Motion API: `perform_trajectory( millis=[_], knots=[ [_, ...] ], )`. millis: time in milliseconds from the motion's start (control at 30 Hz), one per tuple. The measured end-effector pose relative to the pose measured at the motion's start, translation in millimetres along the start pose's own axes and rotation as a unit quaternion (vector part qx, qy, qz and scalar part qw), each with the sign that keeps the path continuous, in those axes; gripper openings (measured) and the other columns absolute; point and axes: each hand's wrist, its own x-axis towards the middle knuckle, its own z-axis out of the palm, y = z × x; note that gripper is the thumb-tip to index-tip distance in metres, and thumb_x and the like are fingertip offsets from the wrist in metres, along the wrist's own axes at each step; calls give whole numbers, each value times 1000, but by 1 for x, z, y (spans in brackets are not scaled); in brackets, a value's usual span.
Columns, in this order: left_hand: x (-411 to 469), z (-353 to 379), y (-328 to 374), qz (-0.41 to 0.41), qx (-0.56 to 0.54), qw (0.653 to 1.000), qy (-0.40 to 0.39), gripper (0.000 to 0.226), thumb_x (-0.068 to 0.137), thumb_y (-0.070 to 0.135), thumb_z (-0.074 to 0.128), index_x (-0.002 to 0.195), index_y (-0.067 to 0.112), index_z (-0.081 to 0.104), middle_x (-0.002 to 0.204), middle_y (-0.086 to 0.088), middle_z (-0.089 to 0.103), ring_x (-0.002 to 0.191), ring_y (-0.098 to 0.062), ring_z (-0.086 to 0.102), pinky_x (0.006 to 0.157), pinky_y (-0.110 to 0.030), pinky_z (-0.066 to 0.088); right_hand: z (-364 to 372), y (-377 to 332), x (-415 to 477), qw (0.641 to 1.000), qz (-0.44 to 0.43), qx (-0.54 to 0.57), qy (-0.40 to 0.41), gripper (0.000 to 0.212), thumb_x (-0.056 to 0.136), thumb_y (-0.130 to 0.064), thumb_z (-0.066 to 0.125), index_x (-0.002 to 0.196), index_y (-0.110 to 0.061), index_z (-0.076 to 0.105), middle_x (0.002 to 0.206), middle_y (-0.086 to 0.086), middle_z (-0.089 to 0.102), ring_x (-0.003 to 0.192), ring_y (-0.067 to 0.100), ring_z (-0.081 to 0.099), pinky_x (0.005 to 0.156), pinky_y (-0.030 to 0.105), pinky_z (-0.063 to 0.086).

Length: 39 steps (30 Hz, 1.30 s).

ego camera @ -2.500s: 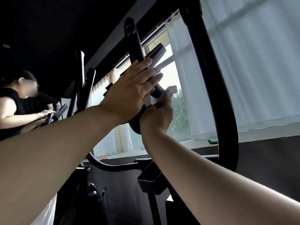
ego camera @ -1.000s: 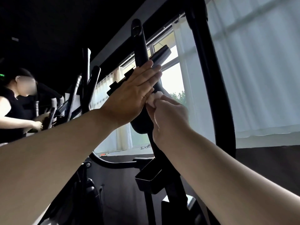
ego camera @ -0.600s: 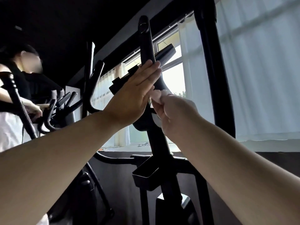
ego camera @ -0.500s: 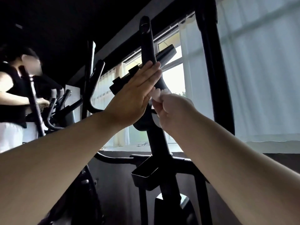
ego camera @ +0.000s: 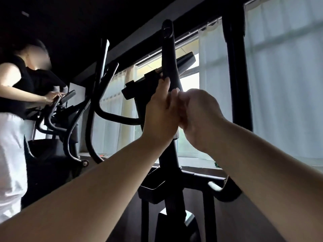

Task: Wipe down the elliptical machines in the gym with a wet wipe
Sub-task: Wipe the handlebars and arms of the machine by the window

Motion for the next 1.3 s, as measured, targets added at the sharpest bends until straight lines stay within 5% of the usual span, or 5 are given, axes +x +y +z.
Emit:
perform_trajectory(
  millis=[267, 433, 567, 1167, 1300],
  knots=[
    [-4, 14, -15, -36, -5, 990, 135, 37, 99, 1, 56, 66, 17, 51, 53, 14, 47, 51, 1, 48, 55, -10, 34, -11, -34, 13, 947, -29, -304, -94, 15, 103, -5, 49, 111, 2, 60, 109, 22, 64, 95, 32, 65, 90, 40, 57],
    [9, 23, -26, -93, -47, 972, 210, 21, 103, 22, 56, 105, 14, 75, 84, 19, 67, 83, 1, 64, 85, -15, 51, -14, -67, 27, 657, -423, -617, -90, 35, 93, 7, 50, 121, -4, 68, 125, 9, 58, 95, -3, 61, 77, 20, 51],
    [17, 46, -14, -142, -129, 957, 219, 31, 109, 27, 43, 120, 14, 69, 88, 14, 72, 85, 7, 65, 86, -12, 48, -18, -68, 64, 375, -487, -766, -188, 60, 93, 14, 48, 150, -4, 43, 161, 16, 33, 152, 29, 23, 124, 34, 17],
    [-5, 96, -24, -80, -227, 943, 231, 47, 112, 27, 27, 158, 21, 34, 153, -4, 51, 141, -14, 48, 114, -29, 38, -16, -75, 99, 203, -482, -814, -254, 63, 99, -46, 23, 148, -11, 41, 155, 15, 33, 155, 35, 5, 125, 55, 12],
    [-9, 104, -37, -107, -227, 938, 240, 27, 112, 19, 32, 126, 13, 54, 119, -12, 66, 119, -31, 62, 104, -41, 46, -13, -78, 97, 209, -444, -839, -236, 70, 96, -54, 17, 156, -19, 31, 162, 11, 19, 155, 32, -10, 127, 49, 2]
  ],
)
